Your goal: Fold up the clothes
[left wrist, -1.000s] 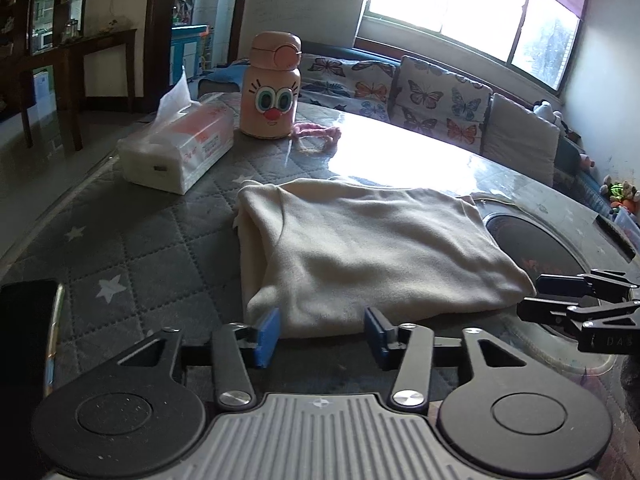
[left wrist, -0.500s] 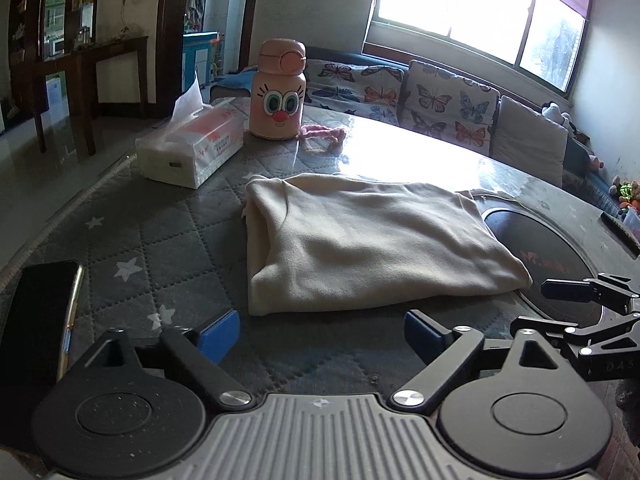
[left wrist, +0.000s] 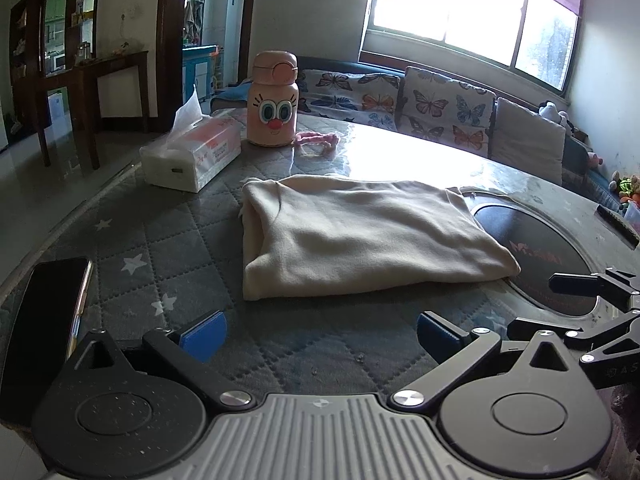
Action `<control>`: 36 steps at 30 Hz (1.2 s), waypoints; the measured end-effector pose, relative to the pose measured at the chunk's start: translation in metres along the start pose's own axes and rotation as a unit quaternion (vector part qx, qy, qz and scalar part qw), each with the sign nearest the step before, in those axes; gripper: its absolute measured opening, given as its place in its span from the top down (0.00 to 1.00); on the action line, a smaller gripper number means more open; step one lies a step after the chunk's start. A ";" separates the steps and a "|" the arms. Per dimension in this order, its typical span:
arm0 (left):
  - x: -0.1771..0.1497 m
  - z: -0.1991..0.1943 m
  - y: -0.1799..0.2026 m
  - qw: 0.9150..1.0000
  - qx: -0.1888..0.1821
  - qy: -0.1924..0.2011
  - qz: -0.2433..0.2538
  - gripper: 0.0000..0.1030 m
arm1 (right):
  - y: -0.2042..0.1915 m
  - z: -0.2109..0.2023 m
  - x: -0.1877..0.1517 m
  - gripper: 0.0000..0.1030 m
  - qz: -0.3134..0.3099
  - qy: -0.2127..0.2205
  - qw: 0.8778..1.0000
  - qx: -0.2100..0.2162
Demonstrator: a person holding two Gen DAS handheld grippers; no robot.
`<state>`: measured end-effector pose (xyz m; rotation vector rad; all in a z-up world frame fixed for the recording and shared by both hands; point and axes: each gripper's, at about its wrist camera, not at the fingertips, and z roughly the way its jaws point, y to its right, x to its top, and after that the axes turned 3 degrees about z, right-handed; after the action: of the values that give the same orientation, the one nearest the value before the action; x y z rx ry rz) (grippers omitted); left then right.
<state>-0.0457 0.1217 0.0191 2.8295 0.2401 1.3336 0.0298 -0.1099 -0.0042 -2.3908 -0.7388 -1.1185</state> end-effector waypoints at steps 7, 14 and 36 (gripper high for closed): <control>-0.006 -0.002 0.002 1.000 0.015 0.000 0.002 0.00 | -0.006 -0.002 -0.005 0.00 -0.004 0.000 1.000 -0.003; -0.012 -0.005 0.005 1.000 0.020 0.001 -0.003 0.00 | -0.010 -0.004 -0.008 0.00 -0.008 0.004 1.000 -0.004; -0.024 -0.018 0.025 1.000 0.027 0.007 0.002 0.00 | -0.014 -0.020 -0.020 0.00 -0.002 0.016 1.000 -0.008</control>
<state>-0.0709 0.0923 0.0142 2.8676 0.2753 1.3680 -0.0013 -0.1159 -0.0059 -2.3786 -0.7276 -1.1659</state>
